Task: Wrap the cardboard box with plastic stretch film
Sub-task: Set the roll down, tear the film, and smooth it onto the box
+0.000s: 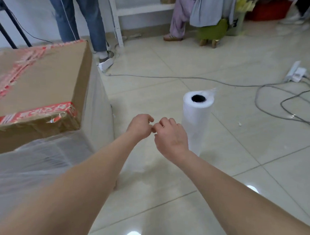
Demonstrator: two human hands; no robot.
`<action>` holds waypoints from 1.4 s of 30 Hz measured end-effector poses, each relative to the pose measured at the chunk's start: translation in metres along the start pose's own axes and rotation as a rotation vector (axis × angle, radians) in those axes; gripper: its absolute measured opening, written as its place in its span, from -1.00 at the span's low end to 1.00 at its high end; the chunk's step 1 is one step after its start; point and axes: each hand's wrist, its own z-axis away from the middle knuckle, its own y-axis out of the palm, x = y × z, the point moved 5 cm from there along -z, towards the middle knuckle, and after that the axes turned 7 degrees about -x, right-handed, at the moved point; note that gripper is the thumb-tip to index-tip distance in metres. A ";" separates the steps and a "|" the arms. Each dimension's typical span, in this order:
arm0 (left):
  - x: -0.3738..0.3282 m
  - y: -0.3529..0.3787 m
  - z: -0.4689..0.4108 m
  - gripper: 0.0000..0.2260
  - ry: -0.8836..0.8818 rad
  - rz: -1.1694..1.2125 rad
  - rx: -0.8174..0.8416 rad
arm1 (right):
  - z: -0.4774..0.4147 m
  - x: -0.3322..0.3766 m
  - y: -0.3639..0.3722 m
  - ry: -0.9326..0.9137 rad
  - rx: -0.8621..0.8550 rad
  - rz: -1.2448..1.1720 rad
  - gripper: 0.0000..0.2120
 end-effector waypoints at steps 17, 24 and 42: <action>-0.131 -0.056 -0.015 -0.71 -0.095 0.127 0.053 | -0.076 -0.091 -0.127 0.529 0.048 -0.088 -0.71; -0.177 -0.061 -0.015 -0.59 -0.284 0.004 0.265 | -0.071 -0.136 -0.142 0.746 0.413 -0.183 -0.60; -0.198 -0.020 -0.091 -0.81 -0.517 -0.079 0.476 | -0.142 -0.182 -0.081 0.677 0.766 -0.202 -0.86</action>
